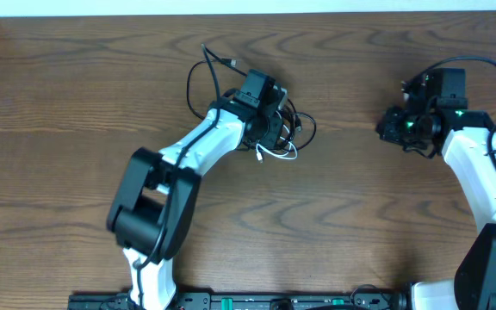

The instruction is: Untangle cables

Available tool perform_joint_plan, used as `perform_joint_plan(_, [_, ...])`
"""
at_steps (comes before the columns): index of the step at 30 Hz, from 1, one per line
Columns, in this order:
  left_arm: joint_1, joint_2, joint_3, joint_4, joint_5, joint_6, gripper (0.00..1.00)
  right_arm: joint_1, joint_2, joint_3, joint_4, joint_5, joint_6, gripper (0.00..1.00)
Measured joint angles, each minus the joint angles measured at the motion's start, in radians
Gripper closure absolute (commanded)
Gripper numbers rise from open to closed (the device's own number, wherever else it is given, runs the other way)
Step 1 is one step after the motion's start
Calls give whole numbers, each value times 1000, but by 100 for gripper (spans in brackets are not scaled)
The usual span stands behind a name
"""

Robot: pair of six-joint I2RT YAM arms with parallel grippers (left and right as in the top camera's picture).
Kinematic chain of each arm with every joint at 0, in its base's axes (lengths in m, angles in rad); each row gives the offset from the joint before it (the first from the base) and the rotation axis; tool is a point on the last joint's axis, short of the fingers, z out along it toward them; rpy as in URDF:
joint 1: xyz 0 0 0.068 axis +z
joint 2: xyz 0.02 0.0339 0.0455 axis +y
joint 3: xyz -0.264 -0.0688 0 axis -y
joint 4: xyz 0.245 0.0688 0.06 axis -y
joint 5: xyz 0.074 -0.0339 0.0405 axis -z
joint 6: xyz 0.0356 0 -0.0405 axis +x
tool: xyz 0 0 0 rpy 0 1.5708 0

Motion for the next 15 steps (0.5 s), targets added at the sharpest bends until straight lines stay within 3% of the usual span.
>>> perform_joint_plan(9, [0, -336, 18, -8, 87, -134, 93, 94, 0, -1, 125, -280, -50, 81])
perform_joint_plan(15, [0, -423, 26, -18, 135, -178, 92, 159, 0, -1, 227, -358, 10, 62])
